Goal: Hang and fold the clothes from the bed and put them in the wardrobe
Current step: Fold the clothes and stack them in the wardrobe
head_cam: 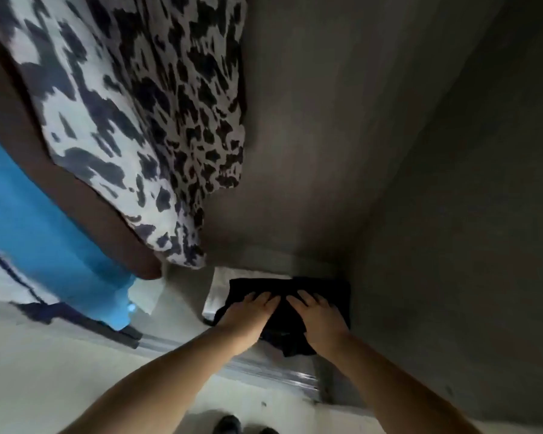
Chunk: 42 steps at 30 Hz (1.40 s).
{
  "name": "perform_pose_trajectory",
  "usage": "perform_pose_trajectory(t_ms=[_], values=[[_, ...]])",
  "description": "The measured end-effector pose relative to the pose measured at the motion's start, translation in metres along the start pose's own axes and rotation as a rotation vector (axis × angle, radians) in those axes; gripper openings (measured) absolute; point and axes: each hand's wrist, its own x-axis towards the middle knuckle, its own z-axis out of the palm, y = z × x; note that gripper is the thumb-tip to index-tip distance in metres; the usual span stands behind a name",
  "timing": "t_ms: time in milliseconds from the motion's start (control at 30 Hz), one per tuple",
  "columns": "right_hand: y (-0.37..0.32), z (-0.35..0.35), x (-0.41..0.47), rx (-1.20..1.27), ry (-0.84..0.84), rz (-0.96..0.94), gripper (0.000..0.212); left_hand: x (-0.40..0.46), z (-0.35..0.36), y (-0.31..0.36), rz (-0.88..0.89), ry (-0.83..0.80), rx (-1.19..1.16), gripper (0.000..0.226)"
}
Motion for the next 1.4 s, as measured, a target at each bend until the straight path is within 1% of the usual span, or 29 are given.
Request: perform_pose_trajectory(t_ms=[100, 167, 233, 367, 400, 467, 500, 533, 567, 600, 633, 667, 700, 733, 767, 800, 867, 900, 933, 967, 1000, 1033, 1067, 1167, 1200, 1267, 1333, 1400], values=[[0.044, 0.020, 0.049, 0.014, 0.040, 0.112, 0.070, 0.084, 0.011, -0.003, 0.109, 0.048, 0.024, 0.077], [0.079, 0.040, 0.082, 0.023, 0.109, 0.167, 0.069, 0.142, 0.024, -0.001, 0.158, 0.091, 0.040, 0.072], [0.113, 0.063, 0.117, 0.040, 0.209, 0.194, 0.067, 0.197, 0.045, 0.004, 0.181, 0.137, 0.036, 0.073], [0.165, 0.144, 0.171, 0.039, 0.324, 0.302, 0.072, 0.284, 0.130, 0.016, 0.183, 0.272, -0.026, 0.082], [0.170, 0.165, 0.178, 0.022, 0.348, 0.332, 0.074, 0.293, 0.149, 0.019, 0.181, 0.278, -0.029, 0.082], [0.175, 0.222, 0.192, 0.018, 0.376, 0.372, 0.078, 0.313, 0.205, 0.027, 0.182, 0.223, -0.022, 0.077], [0.176, 0.254, 0.198, 0.017, 0.362, 0.362, 0.076, 0.318, 0.235, 0.031, 0.186, 0.167, -0.028, 0.074], [0.178, 0.287, 0.202, -0.002, 0.334, 0.373, 0.068, 0.321, 0.267, 0.034, 0.196, 0.119, -0.022, 0.070], [0.177, 0.314, 0.204, -0.017, 0.289, 0.386, 0.061, 0.323, 0.292, 0.038, 0.203, 0.102, -0.023, 0.067], [0.177, 0.338, 0.204, -0.030, 0.262, 0.394, 0.058, 0.327, 0.318, 0.041, 0.208, 0.134, -0.022, 0.065], [0.178, 0.358, 0.205, -0.006, 0.191, 0.415, 0.062, 0.328, 0.335, 0.045, 0.196, 0.112, -0.079, 0.063], [0.175, 0.374, 0.205, 0.032, 0.124, 0.436, 0.077, 0.327, 0.349, 0.048, 0.196, 0.059, -0.063, 0.063], [0.172, 0.385, 0.205, 0.055, 0.076, 0.448, 0.092, 0.327, 0.358, 0.049, 0.195, 0.048, -0.040, 0.066], [0.168, 0.390, 0.205, 0.052, 0.055, 0.449, 0.097, 0.329, 0.367, 0.047, 0.190, 0.056, -0.061, 0.077], [0.165, 0.392, 0.204, 0.037, 0.038, 0.454, 0.094, 0.331, 0.377, 0.044, 0.157, 0.074, -0.074, 0.086], [0.162, 0.396, 0.204, 0.029, 0.019, 0.474, 0.096, 0.328, 0.380, 0.044, 0.140, 0.013, -0.040, 0.090], [0.150, 0.387, 0.198, 0.120, -0.082, 0.505, 0.122, 0.314, 0.368, 0.048, 0.104, -0.119, -0.022, 0.096], [0.143, 0.371, 0.193, 0.114, -0.092, 0.492, 0.128, 0.307, 0.358, 0.051, 0.078, -0.188, -0.044, 0.097], [0.138, 0.351, 0.186, 0.096, -0.096, 0.462, 0.122, 0.298, 0.346, 0.053, 0.081, -0.247, -0.065, 0.095], [0.133, 0.332, 0.181, 0.111, -0.128, 0.467, 0.106, 0.288, 0.328, 0.054, 0.096, -0.294, -0.065, 0.093], [0.131, 0.315, 0.175, 0.097, -0.216, 0.449, 0.089, 0.278, 0.311, 0.054, 0.124, -0.316, -0.054, 0.090], [0.129, 0.293, 0.167, 0.122, -0.298, 0.449, 0.076, 0.268, 0.292, 0.053, 0.152, -0.323, -0.030, 0.088], [0.126, 0.271, 0.159, 0.142, -0.325, 0.451, 0.066, 0.258, 0.270, 0.052, 0.170, -0.303, -0.009, 0.084], [0.116, 0.189, 0.129, 0.136, -0.210, 0.443, 0.039, 0.223, 0.189, 0.054, 0.163, -0.193, -0.011, 0.063], [0.113, 0.161, 0.117, 0.129, -0.167, 0.444, 0.035, 0.211, 0.157, 0.055, 0.161, -0.152, -0.008, 0.054], [0.104, 0.105, 0.091, 0.107, -0.111, 0.431, 0.034, 0.183, 0.092, 0.055, 0.168, -0.066, -0.008, 0.037], [0.093, 0.051, 0.066, 0.096, -0.067, 0.401, 0.031, 0.154, 0.029, 0.052, 0.167, -0.015, -0.010, 0.030], [0.081, 0.005, 0.039, 0.090, -0.038, 0.388, 0.030, 0.123, -0.024, 0.050, 0.165, 0.027, -0.001, 0.029]])
